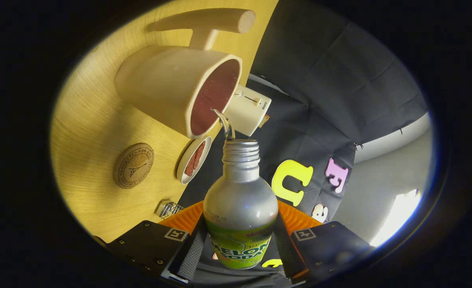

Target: Take the bottle from table, then pour the juice into the cup, finally place the bottle on the coaster

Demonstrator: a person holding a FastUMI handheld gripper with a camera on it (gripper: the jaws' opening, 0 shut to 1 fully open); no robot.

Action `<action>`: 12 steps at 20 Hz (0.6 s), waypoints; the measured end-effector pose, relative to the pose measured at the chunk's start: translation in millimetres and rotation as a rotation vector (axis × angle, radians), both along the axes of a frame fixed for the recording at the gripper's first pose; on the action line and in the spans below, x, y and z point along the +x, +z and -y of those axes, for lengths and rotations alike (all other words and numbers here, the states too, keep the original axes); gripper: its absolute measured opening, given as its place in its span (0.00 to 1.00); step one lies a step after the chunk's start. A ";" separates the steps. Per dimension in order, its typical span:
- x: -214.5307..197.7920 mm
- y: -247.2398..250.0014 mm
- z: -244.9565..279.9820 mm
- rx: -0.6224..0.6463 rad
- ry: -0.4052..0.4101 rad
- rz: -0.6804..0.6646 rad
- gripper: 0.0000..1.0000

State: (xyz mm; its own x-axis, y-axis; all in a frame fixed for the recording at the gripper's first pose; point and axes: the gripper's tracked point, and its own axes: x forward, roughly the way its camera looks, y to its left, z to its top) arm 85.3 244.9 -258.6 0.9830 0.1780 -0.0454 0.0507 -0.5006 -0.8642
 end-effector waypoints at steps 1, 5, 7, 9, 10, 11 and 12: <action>0.4 -0.4 -0.2 -0.010 0.000 0.004 0.80; -1.6 -0.9 -0.7 -0.054 0.001 0.011 0.80; -2.4 -0.4 -1.5 -0.070 0.004 0.015 0.80; -1.5 -0.1 -2.2 -0.086 0.005 0.016 0.80; -2.2 -0.3 -2.6 -0.095 0.005 0.018 0.80; -2.9 0.0 -2.8 -0.103 0.008 0.020 0.80; -3.6 -0.4 -2.6 -0.109 0.007 0.018 0.80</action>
State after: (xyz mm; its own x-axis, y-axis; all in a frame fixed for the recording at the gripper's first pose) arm 81.7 247.6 -259.0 0.9825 0.1801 -0.0469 0.0701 -0.5915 -0.8033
